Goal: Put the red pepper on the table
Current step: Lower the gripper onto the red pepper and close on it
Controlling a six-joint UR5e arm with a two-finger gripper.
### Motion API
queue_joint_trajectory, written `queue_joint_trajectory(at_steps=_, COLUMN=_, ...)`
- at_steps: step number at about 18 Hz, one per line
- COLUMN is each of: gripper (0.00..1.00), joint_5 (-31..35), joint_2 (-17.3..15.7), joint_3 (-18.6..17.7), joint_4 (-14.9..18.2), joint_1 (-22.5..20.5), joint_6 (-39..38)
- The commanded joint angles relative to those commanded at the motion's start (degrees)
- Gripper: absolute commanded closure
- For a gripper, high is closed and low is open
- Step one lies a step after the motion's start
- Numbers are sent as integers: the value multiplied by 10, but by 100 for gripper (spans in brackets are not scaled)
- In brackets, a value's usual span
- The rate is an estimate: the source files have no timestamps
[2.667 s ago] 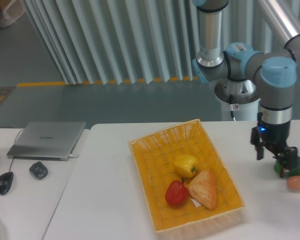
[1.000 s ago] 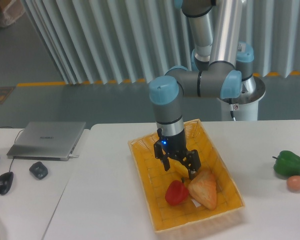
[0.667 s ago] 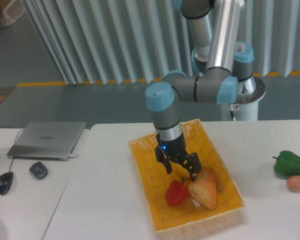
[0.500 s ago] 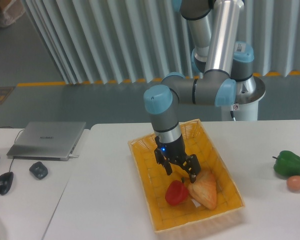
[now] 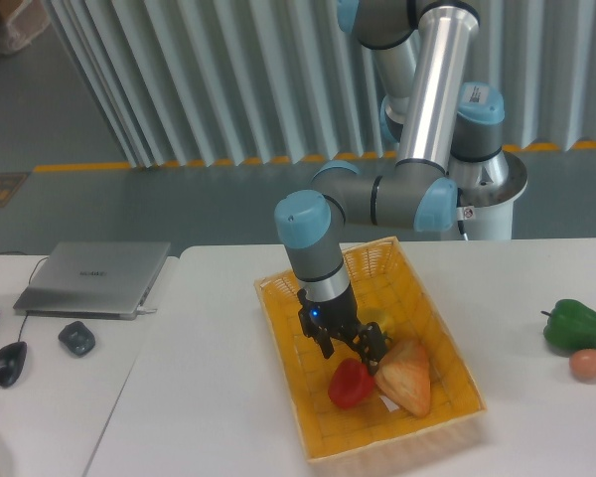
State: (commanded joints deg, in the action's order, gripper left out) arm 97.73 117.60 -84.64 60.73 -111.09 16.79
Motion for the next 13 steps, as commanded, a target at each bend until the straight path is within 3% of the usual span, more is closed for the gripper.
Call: queue_joint_trajectory(at_steps=13, gripper=0, joint_5=19, joint_2=17, joint_3=8, joint_4=0, joint_1=-2, joint_6=0)
